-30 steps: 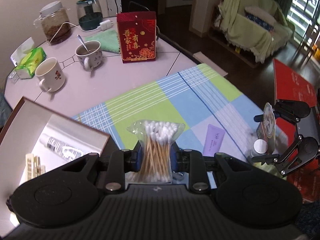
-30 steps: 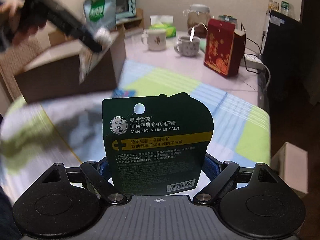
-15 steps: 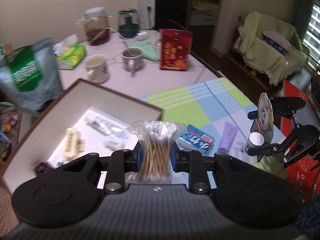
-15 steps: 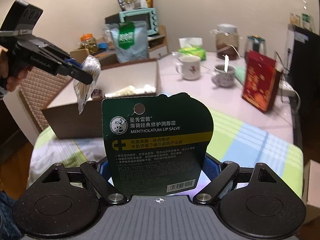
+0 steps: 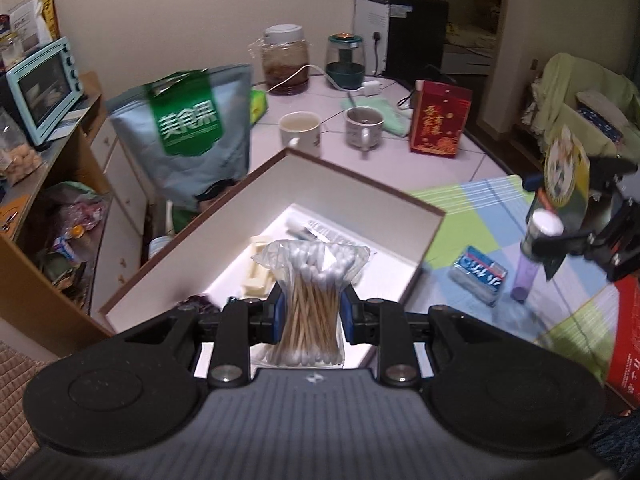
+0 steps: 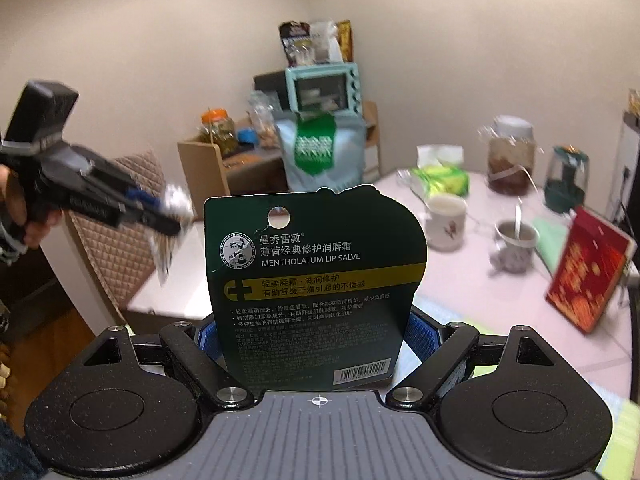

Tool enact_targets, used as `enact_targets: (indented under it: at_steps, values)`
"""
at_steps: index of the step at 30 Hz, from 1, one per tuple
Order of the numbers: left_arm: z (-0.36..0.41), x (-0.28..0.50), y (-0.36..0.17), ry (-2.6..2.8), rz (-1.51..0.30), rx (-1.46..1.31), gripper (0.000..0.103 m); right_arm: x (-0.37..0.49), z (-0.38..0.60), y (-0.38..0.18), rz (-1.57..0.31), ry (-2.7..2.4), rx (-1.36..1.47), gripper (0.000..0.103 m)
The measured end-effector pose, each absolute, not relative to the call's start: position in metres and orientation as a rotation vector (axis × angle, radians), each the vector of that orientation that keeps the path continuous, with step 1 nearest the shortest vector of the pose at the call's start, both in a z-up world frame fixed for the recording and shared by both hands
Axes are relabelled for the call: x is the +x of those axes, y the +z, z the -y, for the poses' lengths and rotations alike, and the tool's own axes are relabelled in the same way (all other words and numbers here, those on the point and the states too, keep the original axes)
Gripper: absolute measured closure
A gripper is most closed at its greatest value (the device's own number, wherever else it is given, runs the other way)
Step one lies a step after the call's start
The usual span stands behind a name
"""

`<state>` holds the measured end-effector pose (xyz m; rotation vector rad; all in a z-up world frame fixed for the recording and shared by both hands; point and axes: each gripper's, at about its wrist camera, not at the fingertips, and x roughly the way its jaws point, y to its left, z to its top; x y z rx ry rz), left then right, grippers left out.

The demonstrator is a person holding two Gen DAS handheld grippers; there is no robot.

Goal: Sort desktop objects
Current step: 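Lift the cotton swab bag with the left gripper while the right gripper lifts the lip balm card, then carry the swab bag with the left gripper while the right gripper carries the card over the box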

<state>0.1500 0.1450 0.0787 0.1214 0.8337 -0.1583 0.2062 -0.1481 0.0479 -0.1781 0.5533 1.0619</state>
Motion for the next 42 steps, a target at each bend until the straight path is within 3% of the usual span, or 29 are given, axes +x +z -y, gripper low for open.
enact_targets:
  at_steps: [15, 42]
  values:
    - [-0.190, 0.158, 0.060, -0.151, -0.877, 0.124, 0.080, 0.221, 0.058, 0.055, -0.537, 1.138, -0.211, 0.017]
    - [-0.196, 0.193, -0.042, -0.327, -1.132, 0.132, 0.080, 0.250, -0.008, -0.005, -0.819, 1.013, -0.286, 0.017]
